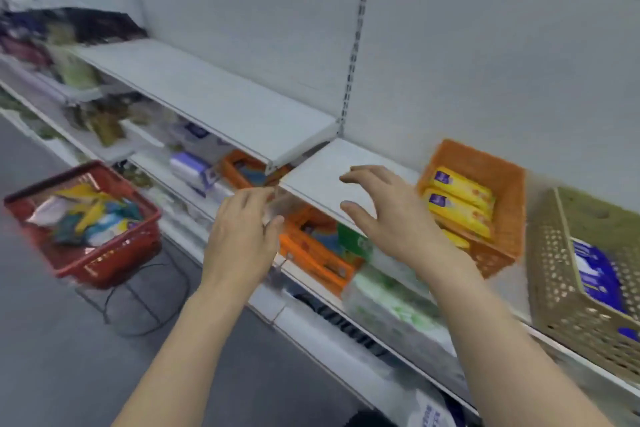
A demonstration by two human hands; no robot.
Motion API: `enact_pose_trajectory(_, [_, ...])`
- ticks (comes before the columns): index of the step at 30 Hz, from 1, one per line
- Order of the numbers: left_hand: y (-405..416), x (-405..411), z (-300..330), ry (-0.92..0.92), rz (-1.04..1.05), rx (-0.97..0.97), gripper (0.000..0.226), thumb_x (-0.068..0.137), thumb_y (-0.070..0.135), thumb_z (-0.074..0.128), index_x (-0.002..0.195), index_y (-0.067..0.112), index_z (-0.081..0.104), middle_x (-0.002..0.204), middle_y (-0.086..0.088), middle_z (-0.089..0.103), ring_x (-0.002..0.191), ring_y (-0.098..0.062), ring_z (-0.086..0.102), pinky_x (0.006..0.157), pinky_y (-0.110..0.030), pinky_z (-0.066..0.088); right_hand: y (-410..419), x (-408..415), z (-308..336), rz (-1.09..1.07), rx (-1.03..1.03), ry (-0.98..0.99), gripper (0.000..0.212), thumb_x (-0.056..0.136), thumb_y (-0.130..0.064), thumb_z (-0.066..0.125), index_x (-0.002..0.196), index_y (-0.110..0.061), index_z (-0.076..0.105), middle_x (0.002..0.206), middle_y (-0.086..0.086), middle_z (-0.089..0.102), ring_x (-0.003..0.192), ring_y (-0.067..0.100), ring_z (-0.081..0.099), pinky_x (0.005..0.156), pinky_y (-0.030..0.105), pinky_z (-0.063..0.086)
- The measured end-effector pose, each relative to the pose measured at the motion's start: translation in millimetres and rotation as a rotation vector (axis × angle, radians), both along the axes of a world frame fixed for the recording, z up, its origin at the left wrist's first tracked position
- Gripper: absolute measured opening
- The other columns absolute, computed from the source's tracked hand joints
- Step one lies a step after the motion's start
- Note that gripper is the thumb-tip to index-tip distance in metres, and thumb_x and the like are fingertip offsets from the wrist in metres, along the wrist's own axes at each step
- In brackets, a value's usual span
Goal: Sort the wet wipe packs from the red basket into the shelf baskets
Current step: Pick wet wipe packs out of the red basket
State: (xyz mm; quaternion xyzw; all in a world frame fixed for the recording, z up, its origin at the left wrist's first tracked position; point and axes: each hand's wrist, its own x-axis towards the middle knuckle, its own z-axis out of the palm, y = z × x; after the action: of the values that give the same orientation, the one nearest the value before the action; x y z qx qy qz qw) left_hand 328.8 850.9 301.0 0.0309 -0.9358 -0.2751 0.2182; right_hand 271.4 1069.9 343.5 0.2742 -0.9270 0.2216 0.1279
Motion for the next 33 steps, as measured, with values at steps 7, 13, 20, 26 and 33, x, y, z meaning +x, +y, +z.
enact_pose_trajectory(7, [-155, 39, -67, -0.15, 0.278, 0.139, 0.04, 0.085, 0.016, 0.07, 0.124, 0.014, 0.06, 0.121, -0.004, 0.06, 0.115, -0.027, 0.054, 0.098, -0.038, 0.042, -181, -19, -79, 0.331, 0.142, -0.203, 0.04, 0.094, -0.033, 0.062, 0.132, -0.021, 0.057, 0.137, -0.003, 0.052, 0.128, 0.017, 0.047, 0.1, 0.033, 0.043])
enact_pose_trajectory(13, [-281, 19, -110, -0.24, 0.468, 0.171, 0.04, 0.086, 0.017, 0.069, 0.124, 0.015, 0.06, 0.123, -0.002, 0.059, 0.115, -0.024, 0.054, 0.097, -0.038, 0.044, -336, -84, -126, 0.491, 0.134, -0.302, 0.038, 0.092, -0.03, 0.065, 0.128, -0.018, 0.06, 0.132, -0.001, 0.056, 0.125, 0.02, 0.052, 0.101, 0.036, 0.045])
enact_pose_trajectory(20, [-445, -45, -133, -0.437, 0.64, 0.204, 0.038, 0.088, 0.019, 0.067, 0.125, 0.015, 0.059, 0.122, -0.003, 0.058, 0.117, -0.026, 0.052, 0.098, -0.034, 0.039, -529, -186, -162, 0.589, 0.207, -0.43, 0.042, 0.087, -0.04, 0.057, 0.126, -0.024, 0.059, 0.131, -0.003, 0.056, 0.12, 0.02, 0.055, 0.095, 0.041, 0.051])
enact_pose_trajectory(26, [-537, -83, -163, -0.588, 0.696, 0.304, 0.043, 0.09, 0.024, 0.063, 0.131, 0.018, 0.053, 0.129, -0.005, 0.052, 0.124, -0.025, 0.048, 0.101, -0.036, 0.038, -637, -238, -204, 0.579, 0.368, -0.557, 0.039, 0.092, -0.028, 0.063, 0.128, -0.017, 0.059, 0.132, 0.005, 0.056, 0.121, 0.025, 0.053, 0.099, 0.039, 0.046])
enact_pose_trajectory(33, [-626, -147, -228, -0.71, 0.621, 0.409, 0.041, 0.091, 0.027, 0.062, 0.13, 0.015, 0.052, 0.131, -0.007, 0.05, 0.12, -0.027, 0.05, 0.096, -0.039, 0.042, -719, -272, -291, 0.491, 0.657, -0.732, 0.042, 0.092, -0.034, 0.062, 0.13, -0.019, 0.056, 0.129, 0.007, 0.056, 0.119, 0.027, 0.055, 0.095, 0.039, 0.048])
